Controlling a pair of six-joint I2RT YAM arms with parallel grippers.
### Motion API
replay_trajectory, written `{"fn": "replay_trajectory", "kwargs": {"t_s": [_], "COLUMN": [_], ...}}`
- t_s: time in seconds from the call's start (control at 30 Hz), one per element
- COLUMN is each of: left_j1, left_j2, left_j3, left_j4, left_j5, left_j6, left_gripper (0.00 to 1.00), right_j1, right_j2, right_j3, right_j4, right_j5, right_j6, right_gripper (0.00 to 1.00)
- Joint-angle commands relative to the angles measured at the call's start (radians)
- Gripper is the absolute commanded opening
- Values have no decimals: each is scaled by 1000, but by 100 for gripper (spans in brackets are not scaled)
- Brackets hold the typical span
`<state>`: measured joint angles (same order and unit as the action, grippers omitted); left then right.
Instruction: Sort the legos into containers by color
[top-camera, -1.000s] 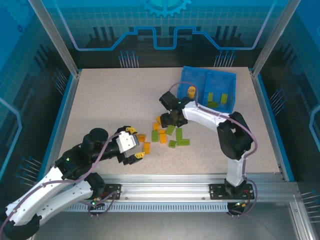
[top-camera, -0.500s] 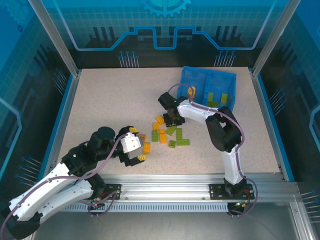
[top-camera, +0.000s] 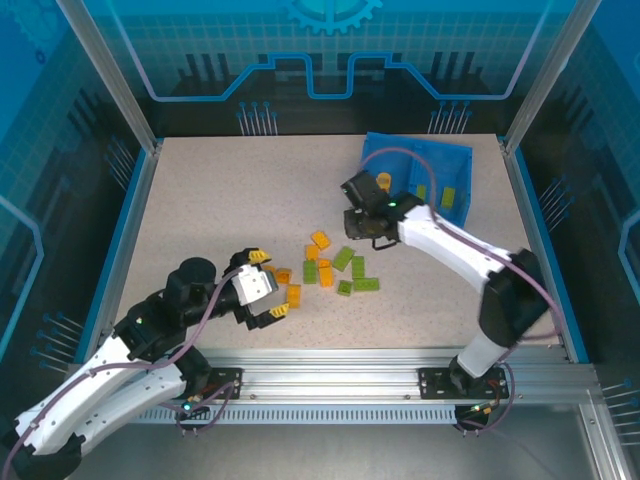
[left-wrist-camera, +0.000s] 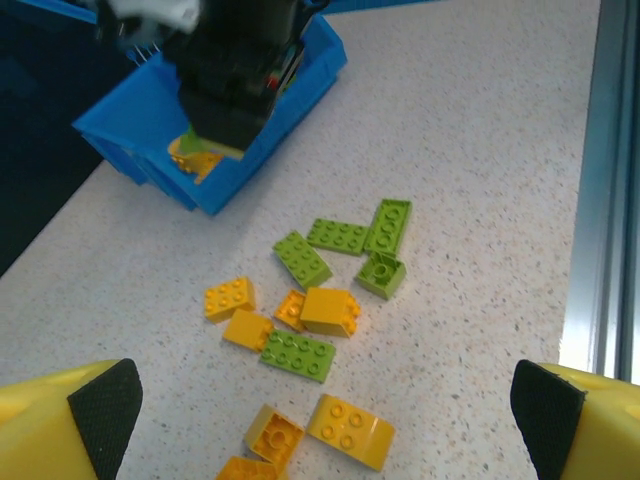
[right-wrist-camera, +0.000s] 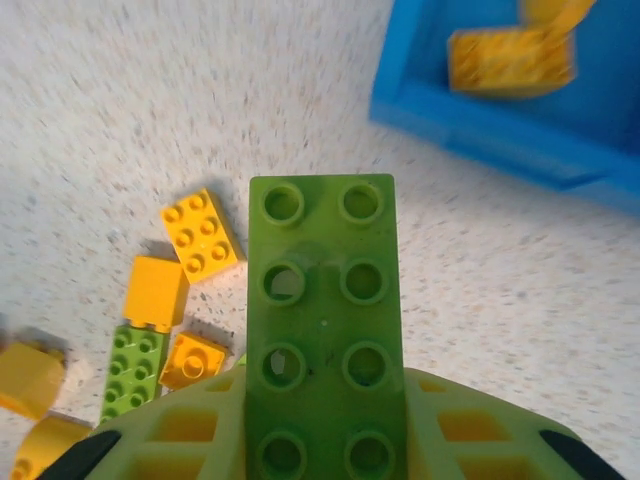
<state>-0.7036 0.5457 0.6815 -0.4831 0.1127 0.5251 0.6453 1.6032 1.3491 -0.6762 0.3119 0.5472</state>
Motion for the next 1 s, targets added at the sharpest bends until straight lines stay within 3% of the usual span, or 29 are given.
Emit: {"fn": "replay_trajectory", "kwargs": {"t_s": [0.0,0.17,0.27,0.43,0.67,0.8,0.97], "left_j1": [23,42,48,59,60,62,74], "left_j2": [-18,-13,-10,-11,9,30,62], "left_j3": [-20,-25,-25,-34,-36,-36,-32], "left_j4": [59,75,82,104,129,130,148], "left_j5": [7,25,21,-15,-106,-110,-114], "left_j6": [-18,-32,-44,-82,-137,-144,-172], "left_gripper": [99,99,99,99,99,99,99], "right_j1": [-60,-295,-420,-545,-603,-610,-613], "right_j2": [-151,-255,-179,23,277,312,270], "right_j3": [-80,-175,-162,-75,76,115,124], "right_j4": [28,122,165,213,189,166,144], "right_j5": [117,47,4,-63,-94,-98,-101], "right_j6": [-10,-56,-101,-112,-60,-45,-50], "right_gripper": [28,27,28,28,34,44,46]}}
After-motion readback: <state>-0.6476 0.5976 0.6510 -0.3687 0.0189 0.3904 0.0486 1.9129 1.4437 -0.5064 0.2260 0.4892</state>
